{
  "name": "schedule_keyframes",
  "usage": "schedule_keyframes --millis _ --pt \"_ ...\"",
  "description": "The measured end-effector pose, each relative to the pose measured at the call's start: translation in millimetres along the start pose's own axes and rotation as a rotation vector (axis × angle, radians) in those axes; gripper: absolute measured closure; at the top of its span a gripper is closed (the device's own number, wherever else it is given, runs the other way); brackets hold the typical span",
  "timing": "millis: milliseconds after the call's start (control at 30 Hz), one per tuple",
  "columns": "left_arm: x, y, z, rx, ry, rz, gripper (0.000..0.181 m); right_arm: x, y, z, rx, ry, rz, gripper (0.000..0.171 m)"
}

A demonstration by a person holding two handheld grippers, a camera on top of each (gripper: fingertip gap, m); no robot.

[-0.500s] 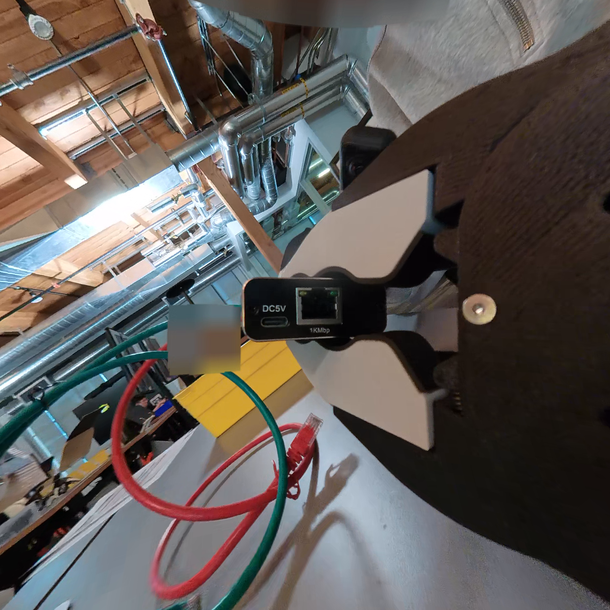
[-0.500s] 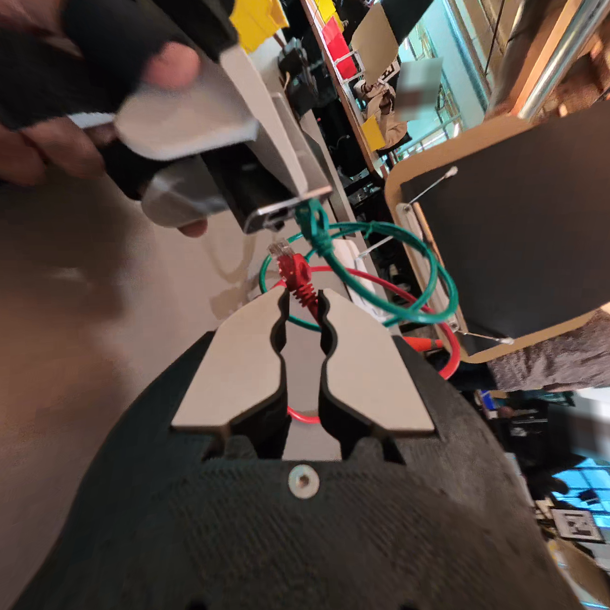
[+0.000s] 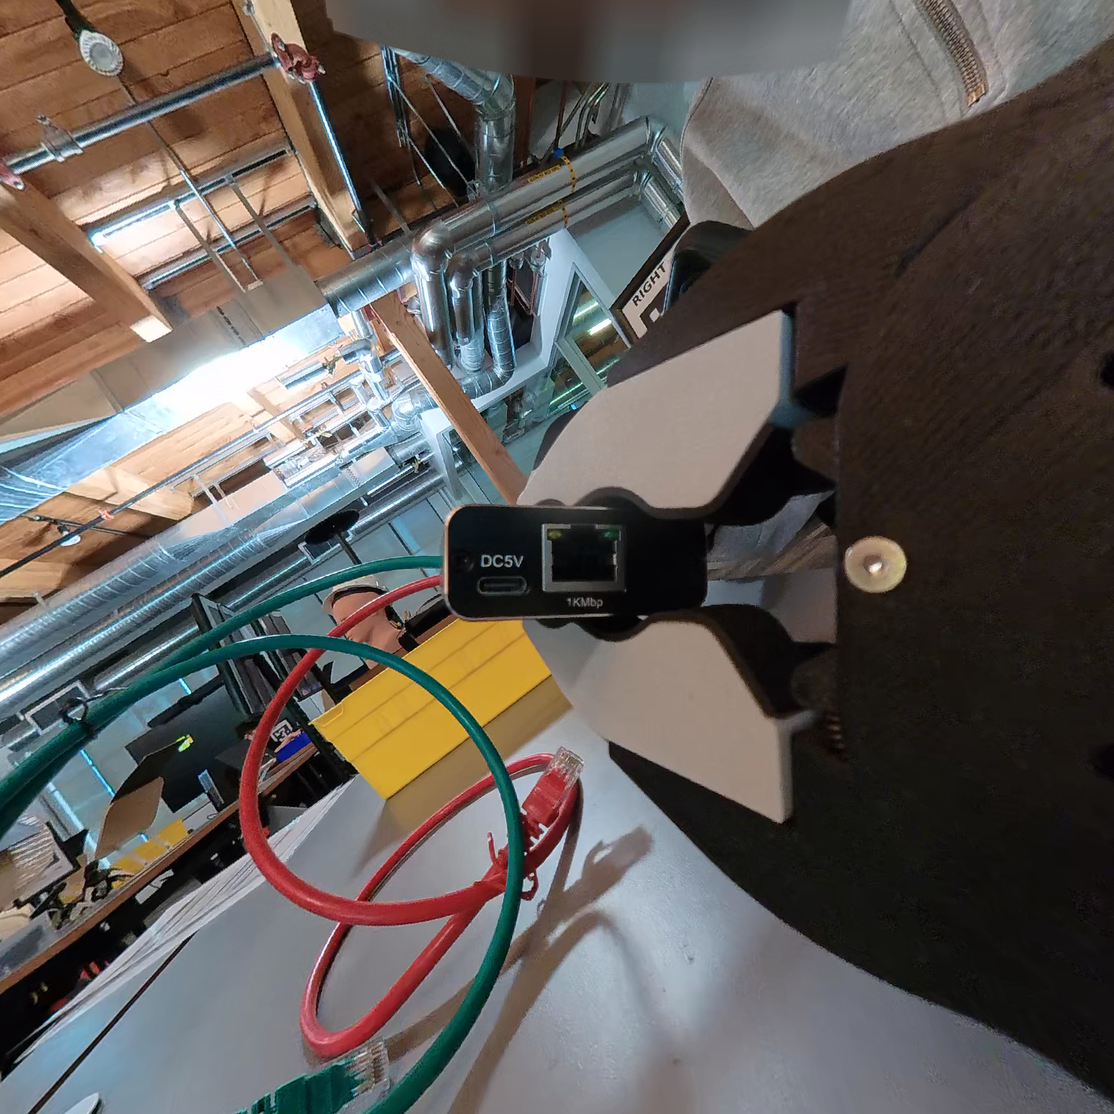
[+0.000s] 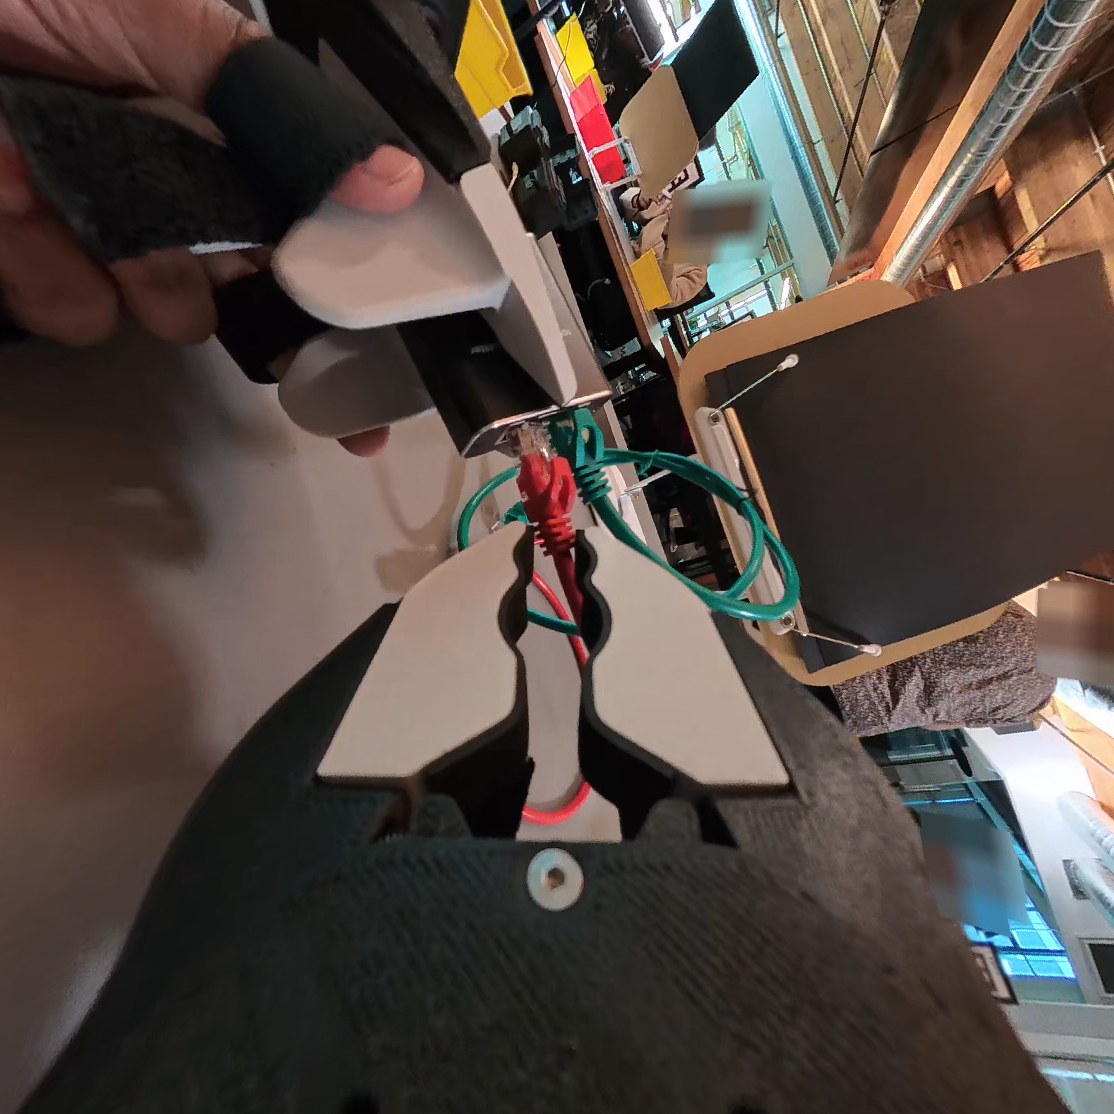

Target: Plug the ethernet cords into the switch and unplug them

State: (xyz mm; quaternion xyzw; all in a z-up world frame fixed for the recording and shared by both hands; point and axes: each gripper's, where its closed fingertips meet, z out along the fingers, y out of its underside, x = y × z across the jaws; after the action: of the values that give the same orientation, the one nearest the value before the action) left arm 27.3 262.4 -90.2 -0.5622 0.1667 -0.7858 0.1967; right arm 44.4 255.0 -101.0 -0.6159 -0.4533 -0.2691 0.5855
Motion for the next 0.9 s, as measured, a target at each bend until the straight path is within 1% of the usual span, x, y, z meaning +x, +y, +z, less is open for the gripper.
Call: schedule_keyframes --millis 100,267,333,767,900 --pt "-1.1 1.8 -0.3 -0.018 0.001 -0.029 0.156 -0.2 -1.4 -2.0 0.025 0.017 -0.068 0.158" --pt "-7.7 8.2 -1.7 -0.077 -0.019 -0.113 0.157 -6.5 -3.4 -6.1 0.098 0.091 -0.333 0.159" --pt "-7.6 13.0 -1.0 -0.111 -0.007 -0.150 0.157 -7.6 -4.0 -8.0 0.122 0.104 -0.385 0.159" --pt "-2.9 22.6 0.2 -0.172 0.037 -0.205 0.156 -12.8 -5.6 -11.2 0.145 0.055 -0.342 0.160" --pt "-2.4 26.8 0.7 -0.199 0.039 -0.216 0.156 -12.6 -5.0 -11.3 0.146 0.033 -0.300 0.160"
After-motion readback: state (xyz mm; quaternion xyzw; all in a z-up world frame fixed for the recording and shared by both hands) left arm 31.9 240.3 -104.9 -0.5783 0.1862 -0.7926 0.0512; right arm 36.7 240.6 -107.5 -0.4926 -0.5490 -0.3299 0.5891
